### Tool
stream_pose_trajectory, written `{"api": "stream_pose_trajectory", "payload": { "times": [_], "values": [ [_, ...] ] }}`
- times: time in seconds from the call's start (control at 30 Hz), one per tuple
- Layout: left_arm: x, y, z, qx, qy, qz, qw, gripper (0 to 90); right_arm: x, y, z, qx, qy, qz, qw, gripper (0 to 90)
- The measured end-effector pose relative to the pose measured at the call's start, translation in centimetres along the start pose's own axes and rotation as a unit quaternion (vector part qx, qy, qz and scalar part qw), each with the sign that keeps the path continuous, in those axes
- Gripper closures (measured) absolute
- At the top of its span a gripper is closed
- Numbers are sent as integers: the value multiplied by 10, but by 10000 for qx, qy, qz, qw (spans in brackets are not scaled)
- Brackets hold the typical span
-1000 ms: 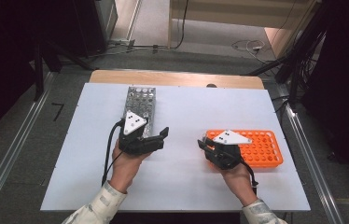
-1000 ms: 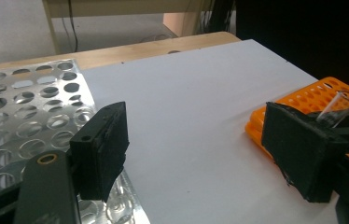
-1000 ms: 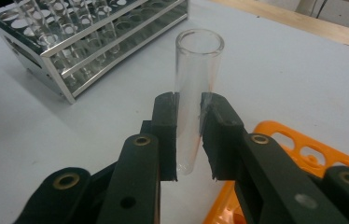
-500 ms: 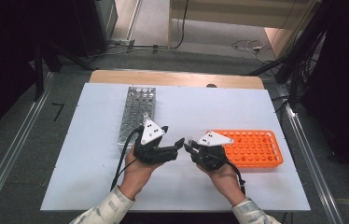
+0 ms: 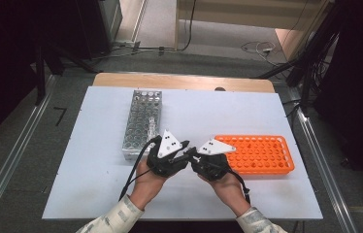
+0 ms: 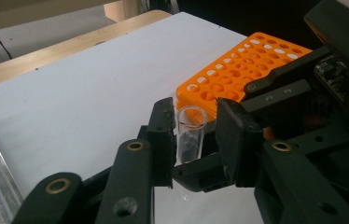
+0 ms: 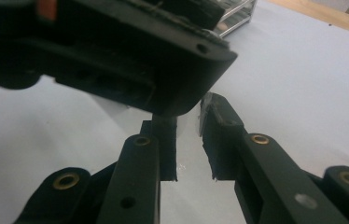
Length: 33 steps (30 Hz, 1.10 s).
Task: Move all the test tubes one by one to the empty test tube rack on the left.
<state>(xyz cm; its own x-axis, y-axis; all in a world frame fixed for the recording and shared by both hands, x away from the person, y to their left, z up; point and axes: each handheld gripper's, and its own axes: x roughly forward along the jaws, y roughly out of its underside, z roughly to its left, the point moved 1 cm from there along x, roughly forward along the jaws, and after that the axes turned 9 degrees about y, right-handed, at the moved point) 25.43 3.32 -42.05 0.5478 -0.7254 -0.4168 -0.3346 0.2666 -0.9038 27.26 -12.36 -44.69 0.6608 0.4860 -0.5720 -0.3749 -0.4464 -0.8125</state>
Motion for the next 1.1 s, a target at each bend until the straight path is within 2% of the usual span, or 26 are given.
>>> {"api": "stream_pose_trajectory", "payload": {
  "times": [0.13, 0.77, 0.87, 1.03, 1.1],
  "values": [
    [1, 1, 0, 13, -21, 31, 10000, 731, 0, 0, 1, 0, -4, -11, 10000, 734],
    [2, 1, 0, -39, 15, 49, 10000, 752, -2, 0, -2, 28, -55, -24, 10000, 715],
    [2, 1, 1, -44, 20, 48, 10000, 752, -3, 0, -3, -4, -68, -35, 10000, 613],
    [1, -1, 4, -138, -1, -28, 9999, 752, -8, 2, -12, 70, -31, 69, 9999, 350],
    [1, -2, 5, -158, -31, -34, 9999, 752, -11, 4, -17, 105, 29, 58, 9999, 292]
  ]
}}
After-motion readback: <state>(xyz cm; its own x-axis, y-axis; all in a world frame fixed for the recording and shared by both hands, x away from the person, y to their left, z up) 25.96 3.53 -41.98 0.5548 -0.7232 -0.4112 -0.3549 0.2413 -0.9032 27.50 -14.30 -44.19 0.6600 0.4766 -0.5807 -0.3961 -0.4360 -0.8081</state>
